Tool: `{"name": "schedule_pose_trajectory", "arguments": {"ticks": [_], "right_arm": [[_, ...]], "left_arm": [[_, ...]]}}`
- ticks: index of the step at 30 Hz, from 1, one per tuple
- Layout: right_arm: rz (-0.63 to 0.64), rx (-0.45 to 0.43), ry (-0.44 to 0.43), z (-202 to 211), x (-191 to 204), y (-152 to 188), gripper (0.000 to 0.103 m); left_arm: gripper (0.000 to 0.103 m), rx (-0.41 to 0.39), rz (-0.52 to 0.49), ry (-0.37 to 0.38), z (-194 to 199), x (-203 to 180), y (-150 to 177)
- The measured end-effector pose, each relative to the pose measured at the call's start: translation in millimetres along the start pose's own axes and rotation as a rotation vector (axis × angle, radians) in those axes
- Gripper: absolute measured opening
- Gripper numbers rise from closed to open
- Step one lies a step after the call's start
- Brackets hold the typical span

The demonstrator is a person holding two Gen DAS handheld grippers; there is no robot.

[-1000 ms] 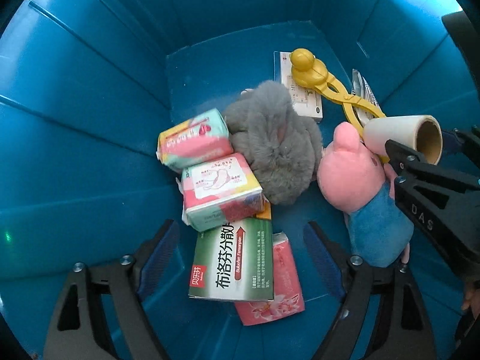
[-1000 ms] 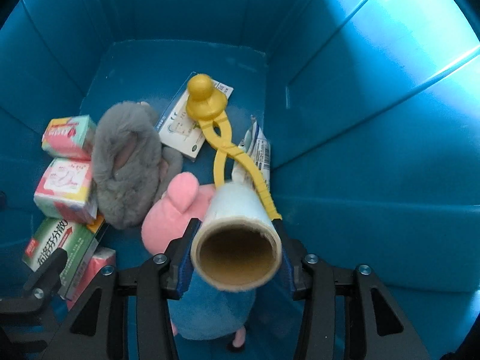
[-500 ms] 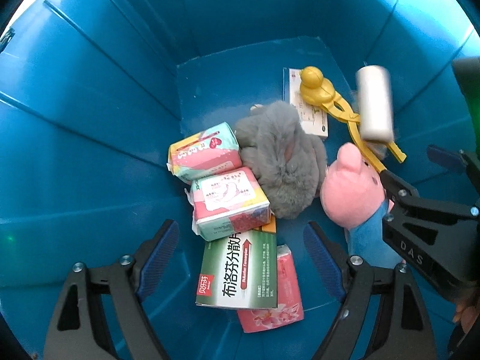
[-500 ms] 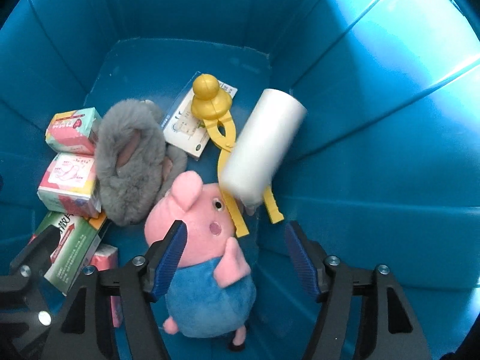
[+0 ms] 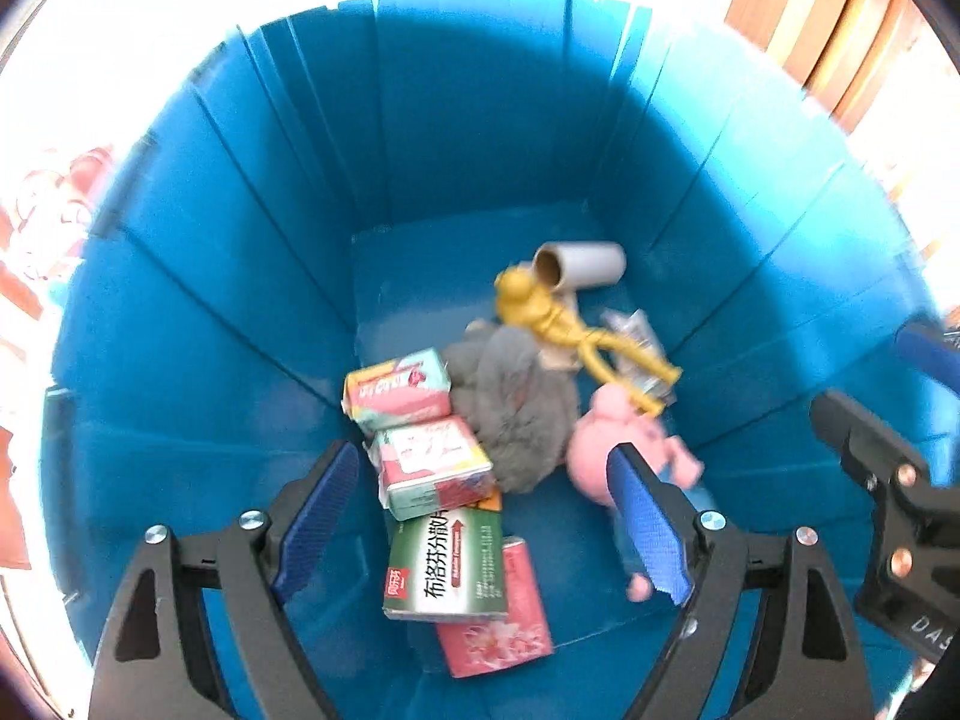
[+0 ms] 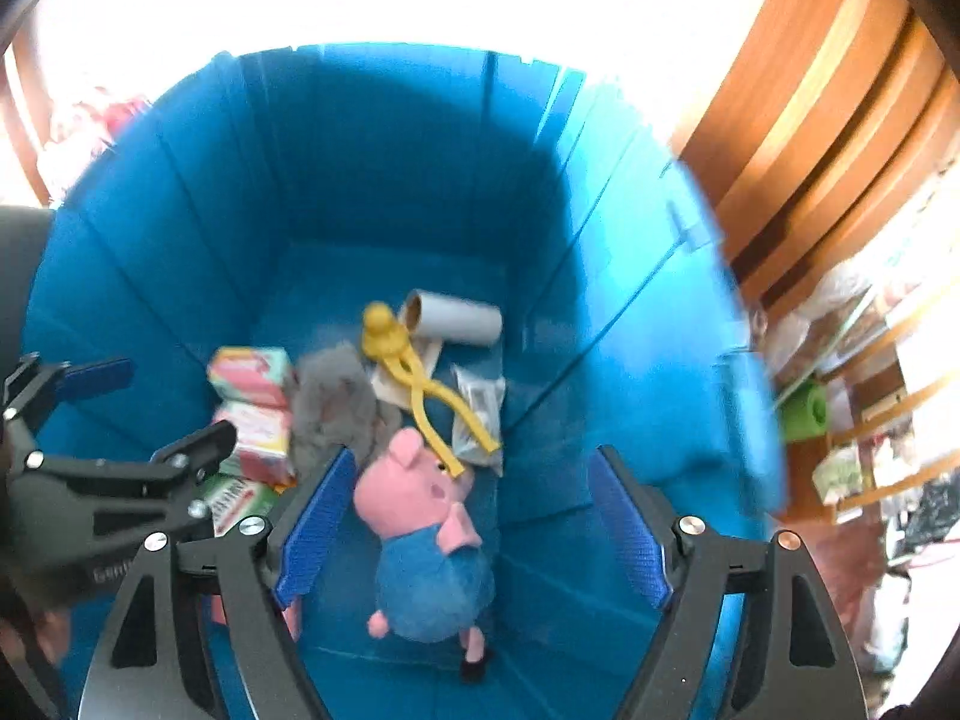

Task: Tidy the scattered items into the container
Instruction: 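Withdraw both tools from the crate back toward the pile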

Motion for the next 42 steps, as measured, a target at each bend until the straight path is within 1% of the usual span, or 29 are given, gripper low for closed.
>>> {"name": "schedule_pose_trajectory", "arguments": {"ticks": [3,5,8,10,12,13,15,18,23,25,26,27,30,33,35,37,40,42], "right_arm": [[-0.020,-0.096,-0.038,35.8,0.8,5.5,0.082],[-0.033,-0.167,-0.042,58.3,2.4,11.9,0.083],[-0.053,-0.284,-0.054,90.5,12.4,24.5,0.085],[-0.055,-0.362,-0.051,109.6,21.4,33.1,0.085],[-0.048,-0.441,-0.057,126.5,33.2,43.0,0.086],[-0.047,-0.473,-0.062,134.5,39.0,47.6,0.086],[-0.036,-0.529,-0.075,149.1,52.4,55.1,0.087],[-0.015,-0.572,-0.122,164.1,79.1,63.5,0.089],[0.041,-0.597,-0.194,177.6,133.6,69.6,0.090],[0.062,-0.601,-0.216,182.8,159.3,69.9,0.090],[0.067,-0.604,-0.222,184.9,170.5,70.6,0.090],[0.071,-0.607,-0.227,188.7,184.7,72.3,0.091],[0.082,-0.623,-0.241,200.5,230.7,77.0,0.093],[0.085,-0.653,-0.264,212.3,279.7,81.8,0.094],[0.075,-0.667,-0.275,216.0,313.2,85.0,0.096],[0.060,-0.659,-0.285,213.4,345.0,87.7,0.097],[0.045,-0.614,-0.297,199.0,391.8,92.3,0.097],[0.035,-0.570,-0.292,182.8,417.9,98.6,0.097]], "left_arm": [[0.085,-0.098,-0.023,0.033,43.5,-0.7,4.9],[0.085,-0.186,-0.034,0.031,74.2,1.5,10.9],[0.086,-0.339,-0.038,-0.001,118.4,8.4,26.7],[0.092,-0.429,-0.032,-0.026,142.8,14.3,39.9],[0.093,-0.515,-0.020,-0.046,165.8,22.8,53.8],[0.093,-0.547,-0.006,-0.059,176.0,28.5,60.8],[0.093,-0.584,0.019,-0.070,192.9,42.7,73.0],[0.093,-0.615,0.065,-0.108,209.6,67.8,91.7],[0.093,-0.644,0.109,-0.186,227.8,118.4,123.0],[0.093,-0.661,0.139,-0.199,235.8,145.5,136.0],[0.093,-0.666,0.133,-0.181,237.8,157.4,142.4],[0.093,-0.673,0.135,-0.178,240.5,171.5,148.6],[0.093,-0.702,0.139,-0.209,249.4,219.0,167.2],[0.093,-0.724,0.143,-0.219,254.4,275.8,184.1],[0.093,-0.719,0.151,-0.226,251.8,316.4,192.7],[0.093,-0.696,0.157,-0.232,245.1,357.6,199.8],[0.093,-0.652,0.160,-0.248,226.8,414.6,210.3],[0.093,-0.604,0.173,-0.268,207.8,443.0,215.6]]}}
Point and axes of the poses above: each gripper's, at about its wrist camera, not at the fingertips, and z roughly against the way its jaws point, x to its left, y to its underside, the point moved 6 cm from there along -z, roughly the way its jaws point, and after that the axes turned 1 degree about z, right-handed, at the moved point
